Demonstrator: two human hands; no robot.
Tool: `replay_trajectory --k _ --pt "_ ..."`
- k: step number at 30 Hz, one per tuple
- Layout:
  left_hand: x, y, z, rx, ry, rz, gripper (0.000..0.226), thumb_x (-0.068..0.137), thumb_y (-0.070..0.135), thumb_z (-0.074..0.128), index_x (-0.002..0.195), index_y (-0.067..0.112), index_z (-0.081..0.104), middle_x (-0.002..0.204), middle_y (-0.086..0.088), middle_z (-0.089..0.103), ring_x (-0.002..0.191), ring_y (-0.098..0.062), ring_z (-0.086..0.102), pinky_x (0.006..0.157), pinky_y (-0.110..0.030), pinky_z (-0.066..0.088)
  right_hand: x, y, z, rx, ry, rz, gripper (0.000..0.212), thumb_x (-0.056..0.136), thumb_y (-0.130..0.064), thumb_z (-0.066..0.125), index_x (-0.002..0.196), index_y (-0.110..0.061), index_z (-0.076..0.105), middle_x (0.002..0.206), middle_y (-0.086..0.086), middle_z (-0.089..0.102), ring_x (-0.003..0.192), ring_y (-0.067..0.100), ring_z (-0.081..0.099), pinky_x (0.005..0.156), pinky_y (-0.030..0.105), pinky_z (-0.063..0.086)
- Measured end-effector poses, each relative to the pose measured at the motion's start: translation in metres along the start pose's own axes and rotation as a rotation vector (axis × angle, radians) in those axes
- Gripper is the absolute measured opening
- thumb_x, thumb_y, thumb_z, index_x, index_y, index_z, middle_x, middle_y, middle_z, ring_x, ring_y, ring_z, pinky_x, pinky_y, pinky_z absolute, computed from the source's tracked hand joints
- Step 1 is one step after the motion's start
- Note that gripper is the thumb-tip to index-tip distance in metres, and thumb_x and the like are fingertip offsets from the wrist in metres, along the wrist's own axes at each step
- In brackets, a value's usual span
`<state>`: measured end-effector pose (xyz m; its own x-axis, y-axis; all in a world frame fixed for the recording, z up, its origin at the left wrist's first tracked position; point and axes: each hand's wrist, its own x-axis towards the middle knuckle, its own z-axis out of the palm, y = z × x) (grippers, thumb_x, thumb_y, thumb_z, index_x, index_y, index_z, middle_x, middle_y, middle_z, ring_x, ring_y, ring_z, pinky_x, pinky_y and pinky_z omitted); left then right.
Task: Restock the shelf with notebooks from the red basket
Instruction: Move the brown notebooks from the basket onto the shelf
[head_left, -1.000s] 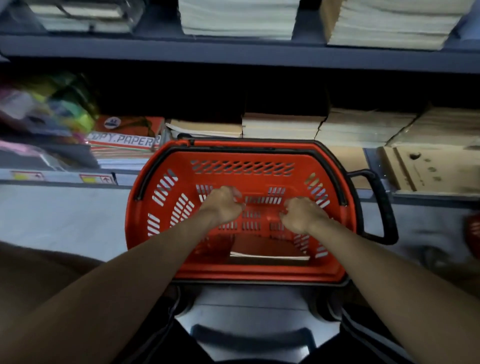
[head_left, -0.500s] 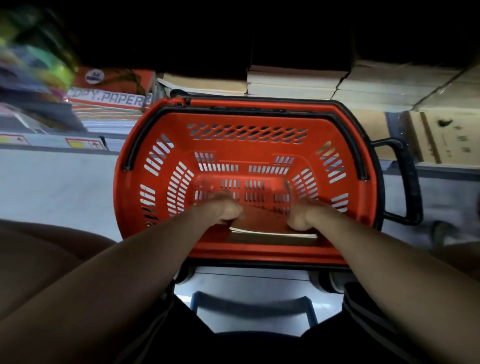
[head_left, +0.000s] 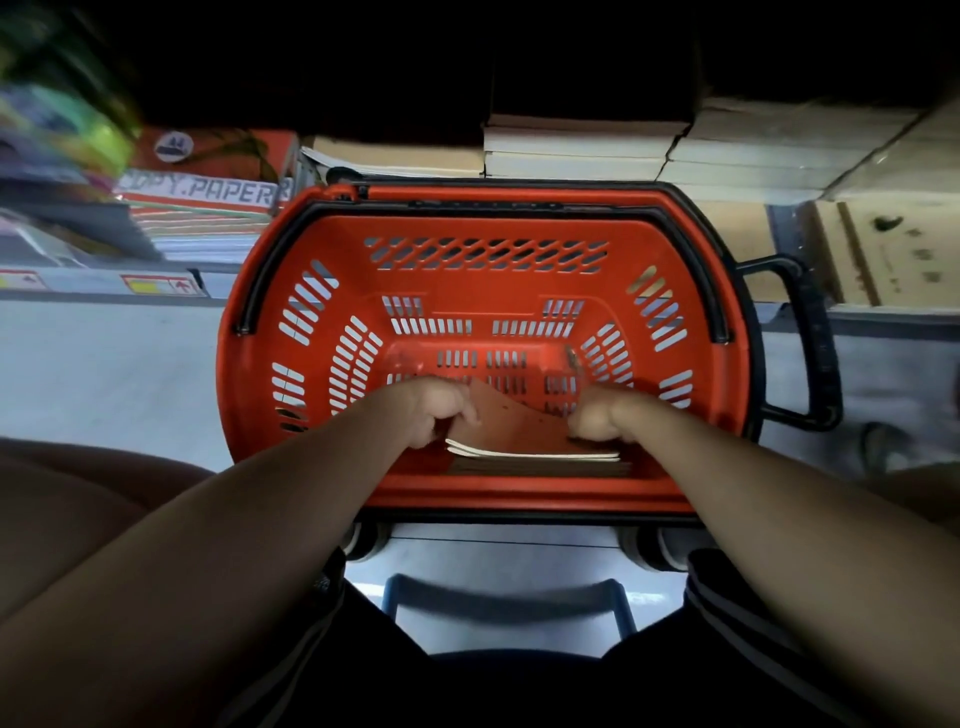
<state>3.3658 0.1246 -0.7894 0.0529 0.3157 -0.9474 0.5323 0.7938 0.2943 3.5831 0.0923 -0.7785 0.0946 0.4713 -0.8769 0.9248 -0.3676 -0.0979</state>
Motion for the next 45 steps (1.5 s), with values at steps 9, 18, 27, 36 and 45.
replay_trajectory --k 9,18,27,36,45 --pt "-0.041 0.014 0.002 -0.037 -0.013 0.038 0.028 0.078 0.009 0.049 0.103 0.011 0.062 0.116 -0.01 0.067 0.114 -0.03 0.063 0.103 -0.043 0.052 -0.007 0.001 -0.001 0.359 0.033 0.008 0.088 0.092 -0.019 0.078 0.163 -0.014 0.027 0.162 0.014 0.042 0.145 0.033 0.044 0.117 0.045 0.041" --pt "-0.077 0.023 0.01 -0.344 0.081 0.174 0.021 0.091 -0.002 0.042 0.09 0.014 0.055 0.089 -0.007 0.061 0.074 -0.022 0.063 0.051 -0.029 0.052 -0.029 0.003 -0.015 0.7 0.153 0.083 0.045 0.098 -0.024 0.07 0.138 -0.007 0.06 0.132 0.011 0.065 0.121 0.028 0.061 0.104 0.041 0.05" --pt "-0.112 0.03 0.009 -0.446 0.138 0.269 0.015 0.091 0.005 0.045 0.091 0.017 0.054 0.111 -0.01 0.058 0.097 -0.026 0.057 0.076 -0.04 0.053 -0.059 0.002 -0.033 0.98 0.214 0.033 0.015 0.094 -0.024 0.078 0.102 -0.012 0.073 0.111 0.012 0.074 0.098 0.027 0.073 0.081 0.039 0.061" --pt "-0.154 0.038 0.014 -0.539 0.116 0.37 0.014 0.096 0.008 0.047 0.095 0.016 0.058 0.11 -0.013 0.065 0.1 -0.029 0.065 0.092 -0.045 0.057 -0.111 0.007 -0.058 1.055 0.232 -0.027 0.004 0.102 -0.017 0.066 0.105 -0.019 0.067 0.103 0.008 0.07 0.089 0.02 0.066 0.066 0.033 0.052" --pt "-0.201 0.04 0.022 -0.544 0.091 0.515 0.016 0.102 0.004 0.043 0.098 0.009 0.058 0.09 -0.014 0.063 0.075 -0.028 0.065 0.05 -0.032 0.057 -0.162 0.013 -0.067 1.165 0.333 -0.131 0.004 0.099 -0.015 0.071 0.101 -0.013 0.069 0.109 0.015 0.072 0.096 0.03 0.071 0.086 0.05 0.062"
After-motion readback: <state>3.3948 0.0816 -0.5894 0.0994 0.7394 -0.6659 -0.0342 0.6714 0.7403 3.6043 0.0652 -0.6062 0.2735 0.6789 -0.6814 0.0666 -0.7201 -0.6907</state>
